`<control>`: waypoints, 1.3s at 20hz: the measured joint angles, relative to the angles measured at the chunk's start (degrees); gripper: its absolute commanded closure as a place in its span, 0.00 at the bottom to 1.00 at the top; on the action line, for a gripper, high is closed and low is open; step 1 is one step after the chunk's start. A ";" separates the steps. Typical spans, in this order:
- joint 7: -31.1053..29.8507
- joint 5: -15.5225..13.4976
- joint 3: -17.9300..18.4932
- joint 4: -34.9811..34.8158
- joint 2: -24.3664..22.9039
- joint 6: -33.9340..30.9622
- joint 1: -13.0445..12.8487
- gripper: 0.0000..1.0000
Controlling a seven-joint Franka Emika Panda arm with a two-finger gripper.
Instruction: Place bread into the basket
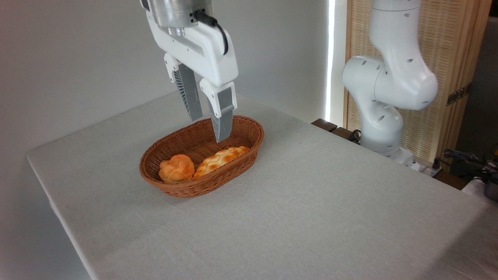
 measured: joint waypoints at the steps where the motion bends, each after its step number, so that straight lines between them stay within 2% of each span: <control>1: 0.00 0.02 -0.13 0.01 0.21 0.00 -0.04 0.00; 6: -0.01 0.69 -0.34 -0.72 0.24 2.47 -0.23 0.00; 9: -0.01 3.26 -0.62 -1.20 0.12 2.98 -0.35 0.00; 14: -0.07 5.40 -0.84 -1.27 0.04 3.12 -0.85 0.00; 21: -0.25 5.53 -0.90 -2.16 0.02 4.92 -0.85 0.00; 26: -4.05 5.32 -1.27 -2.79 0.02 5.29 -0.97 0.00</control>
